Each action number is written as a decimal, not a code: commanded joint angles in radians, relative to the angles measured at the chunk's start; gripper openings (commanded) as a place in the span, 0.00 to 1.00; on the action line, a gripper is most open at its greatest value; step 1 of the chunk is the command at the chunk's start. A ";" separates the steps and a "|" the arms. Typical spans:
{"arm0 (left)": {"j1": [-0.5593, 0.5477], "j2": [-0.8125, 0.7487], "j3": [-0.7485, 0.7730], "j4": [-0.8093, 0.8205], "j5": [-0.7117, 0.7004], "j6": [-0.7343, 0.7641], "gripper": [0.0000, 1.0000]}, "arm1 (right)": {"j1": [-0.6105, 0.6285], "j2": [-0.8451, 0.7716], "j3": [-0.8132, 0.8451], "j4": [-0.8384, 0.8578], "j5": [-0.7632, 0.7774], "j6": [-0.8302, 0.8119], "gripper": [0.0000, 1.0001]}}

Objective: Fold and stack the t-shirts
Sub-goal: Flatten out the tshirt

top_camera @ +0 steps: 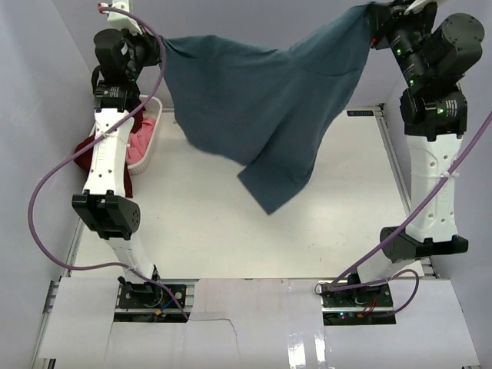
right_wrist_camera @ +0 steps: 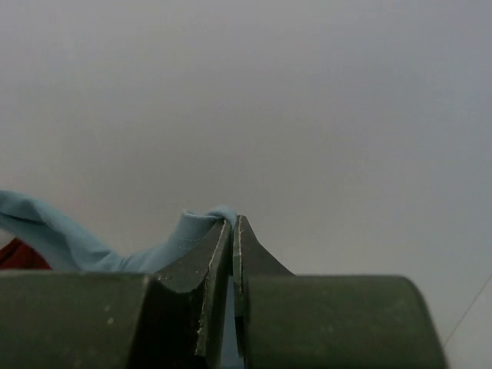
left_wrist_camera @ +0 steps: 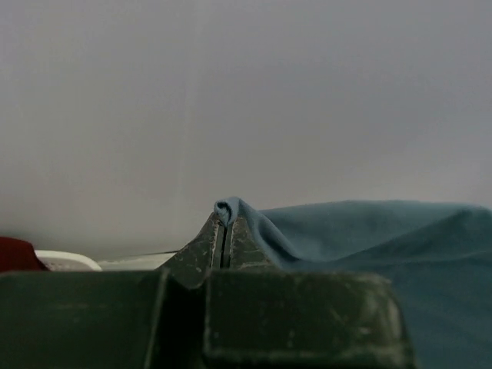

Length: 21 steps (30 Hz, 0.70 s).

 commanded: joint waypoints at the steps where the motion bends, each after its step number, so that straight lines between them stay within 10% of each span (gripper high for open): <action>1: 0.018 -0.139 -0.072 0.004 0.120 -0.072 0.00 | -0.014 -0.161 -0.131 0.194 -0.099 -0.007 0.08; 11: 0.020 -0.583 -0.904 0.174 0.067 -0.139 0.00 | -0.016 -0.452 -0.818 0.191 -0.185 0.103 0.08; 21: 0.020 -0.709 -1.257 -0.142 0.013 -0.231 0.00 | -0.013 -0.593 -1.360 -0.208 -0.283 0.272 0.08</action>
